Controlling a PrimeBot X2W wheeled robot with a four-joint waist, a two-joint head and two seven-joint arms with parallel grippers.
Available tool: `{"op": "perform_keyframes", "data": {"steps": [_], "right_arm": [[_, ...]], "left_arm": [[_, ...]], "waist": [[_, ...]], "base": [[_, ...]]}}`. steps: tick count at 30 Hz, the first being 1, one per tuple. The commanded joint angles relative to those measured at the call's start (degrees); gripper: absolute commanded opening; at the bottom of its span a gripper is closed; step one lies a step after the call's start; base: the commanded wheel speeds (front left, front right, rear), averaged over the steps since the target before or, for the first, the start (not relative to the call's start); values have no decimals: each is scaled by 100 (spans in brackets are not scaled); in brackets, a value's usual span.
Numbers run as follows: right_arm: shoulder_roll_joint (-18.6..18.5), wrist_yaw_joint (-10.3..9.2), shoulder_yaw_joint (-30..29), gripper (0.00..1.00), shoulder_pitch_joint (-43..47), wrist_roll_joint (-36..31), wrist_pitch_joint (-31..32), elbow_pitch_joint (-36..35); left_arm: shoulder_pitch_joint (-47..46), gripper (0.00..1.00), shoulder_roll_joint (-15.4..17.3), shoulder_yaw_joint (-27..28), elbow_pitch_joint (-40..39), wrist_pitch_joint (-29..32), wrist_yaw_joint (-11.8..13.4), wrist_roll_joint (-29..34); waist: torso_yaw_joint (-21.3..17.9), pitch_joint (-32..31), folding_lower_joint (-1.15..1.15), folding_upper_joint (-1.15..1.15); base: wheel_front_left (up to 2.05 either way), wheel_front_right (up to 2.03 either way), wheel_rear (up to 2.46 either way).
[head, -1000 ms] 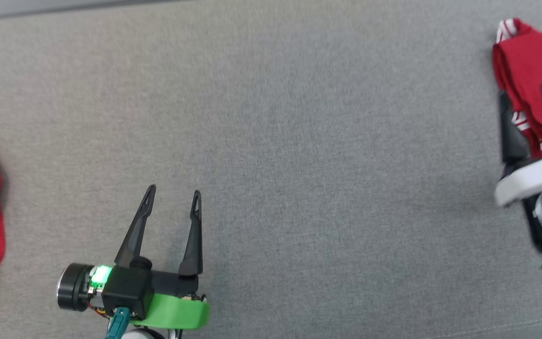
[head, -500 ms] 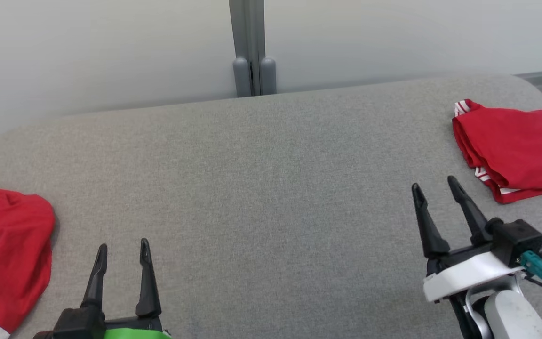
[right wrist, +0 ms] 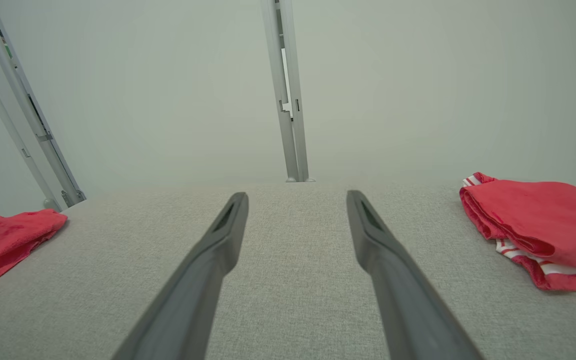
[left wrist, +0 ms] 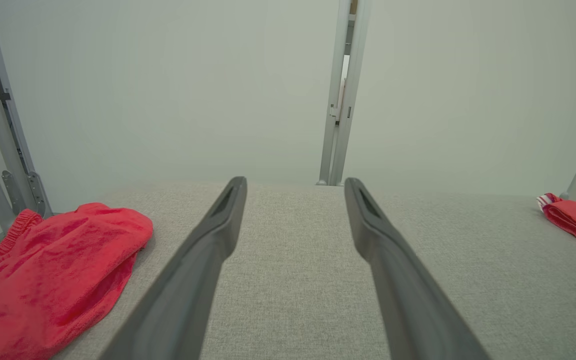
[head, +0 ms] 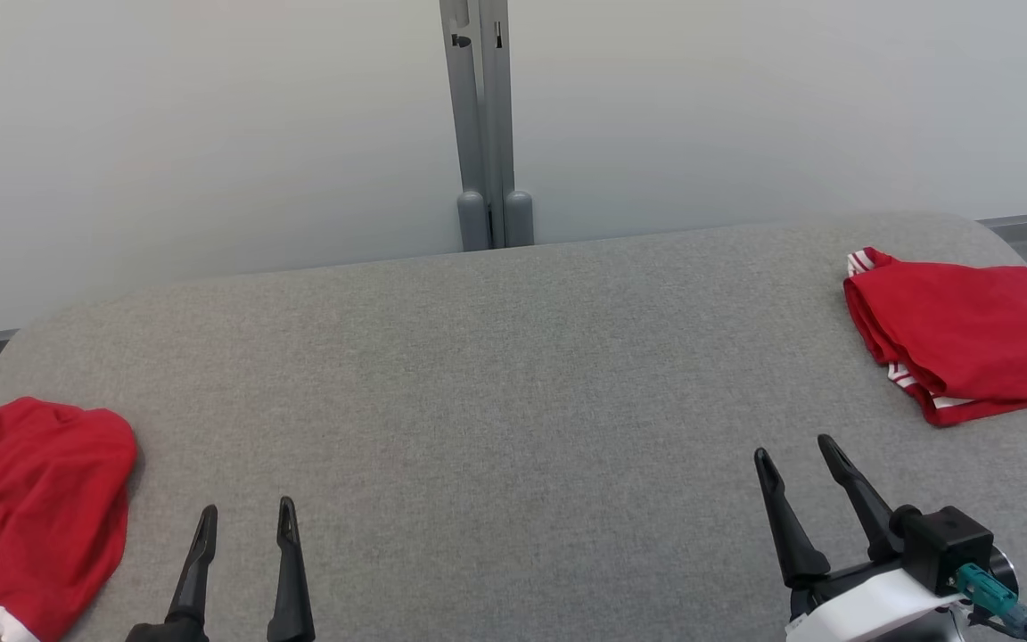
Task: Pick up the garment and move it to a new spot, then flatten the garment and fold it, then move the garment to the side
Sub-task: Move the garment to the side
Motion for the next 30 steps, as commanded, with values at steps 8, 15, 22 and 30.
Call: {"op": "perform_keyframes", "data": {"steps": [8,15,22,30], "right_arm": [[47,-9,-171,100,106,-101,-15,63],[78,-9,-200,100,82,-131,-15,67],[86,-9,-198,100,85,-129,-15,62],[95,-9,-214,100,77,-98,-15,83]], "left_arm": [[118,100,7,-61,198,-15,-95,63],[79,100,6,-36,343,-15,-180,150],[74,100,6,-34,383,-15,-177,163],[85,100,6,-39,393,-15,-193,162]], "waist": [[54,0,1,0],[53,53,1,0],[45,81,1,0],[6,74,1,0]], "base": [[0,0,0],[0,0,0],[0,0,0],[0,0,0]]}}
